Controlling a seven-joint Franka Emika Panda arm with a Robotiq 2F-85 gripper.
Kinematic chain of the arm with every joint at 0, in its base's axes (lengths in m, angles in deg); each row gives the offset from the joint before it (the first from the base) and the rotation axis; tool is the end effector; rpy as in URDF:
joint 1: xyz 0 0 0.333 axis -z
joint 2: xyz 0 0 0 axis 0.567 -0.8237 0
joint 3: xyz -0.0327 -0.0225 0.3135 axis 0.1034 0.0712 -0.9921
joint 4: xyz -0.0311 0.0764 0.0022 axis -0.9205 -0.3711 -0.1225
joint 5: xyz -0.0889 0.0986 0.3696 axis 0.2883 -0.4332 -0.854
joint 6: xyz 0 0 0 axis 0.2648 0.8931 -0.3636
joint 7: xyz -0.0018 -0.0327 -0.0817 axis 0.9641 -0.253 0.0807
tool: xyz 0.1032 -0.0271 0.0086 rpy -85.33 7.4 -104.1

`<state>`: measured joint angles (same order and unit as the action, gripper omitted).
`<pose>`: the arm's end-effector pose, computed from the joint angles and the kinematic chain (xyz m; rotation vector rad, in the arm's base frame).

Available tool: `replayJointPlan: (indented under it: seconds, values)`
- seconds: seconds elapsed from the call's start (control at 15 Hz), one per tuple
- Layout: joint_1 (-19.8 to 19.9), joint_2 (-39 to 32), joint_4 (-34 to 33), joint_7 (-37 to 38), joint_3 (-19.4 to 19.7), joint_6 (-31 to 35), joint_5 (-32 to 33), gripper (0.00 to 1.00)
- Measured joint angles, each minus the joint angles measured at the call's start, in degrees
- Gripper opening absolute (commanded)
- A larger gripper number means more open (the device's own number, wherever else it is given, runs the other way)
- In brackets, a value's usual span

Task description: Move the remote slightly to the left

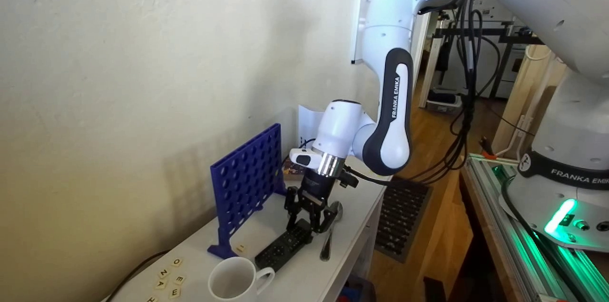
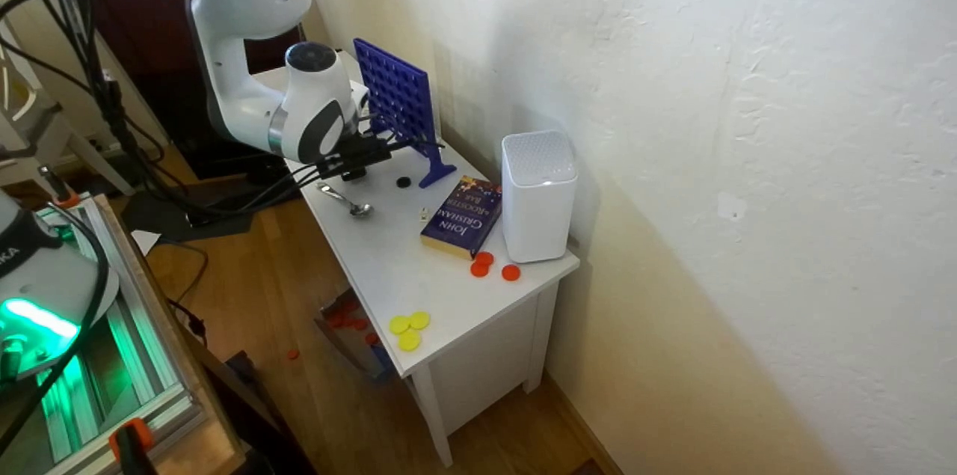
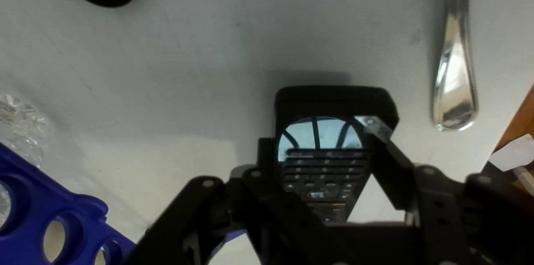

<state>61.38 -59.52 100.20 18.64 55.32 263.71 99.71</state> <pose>0.4648 0.0685 0.0326 -2.3488 -1.6524 -0.5994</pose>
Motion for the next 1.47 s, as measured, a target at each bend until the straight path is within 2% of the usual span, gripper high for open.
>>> replayJointPlan:
  seconds: [0.07,0.27,0.47,0.8,1.0,1.2,1.33,1.47]
  values:
    - [-0.3,-0.2,-0.3,0.1,0.1,0.0,0.0,1.0]
    - [-0.2,-0.1,-0.4,0.2,-0.9,-0.5,0.0,1.0]
    - [1.7,2.4,0.7,1.2,-3.5,-5.0,-0.3,1.0]
    - [2.6,17.2,5.8,11.5,-5.1,-16.9,-0.7,1.0]
    - [4.7,26.8,8.4,17.8,-8.9,-26.3,-1.9,1.0]
    - [9.5,36.4,11.7,19.5,-15.5,-35.3,-9.6,1.0]
    - [13.7,42.2,13.9,18.8,-20.4,-40.1,-18.6,1.0]
    - [18.8,46.4,15.8,17.4,-24.9,-41.4,-27.8,1.0]
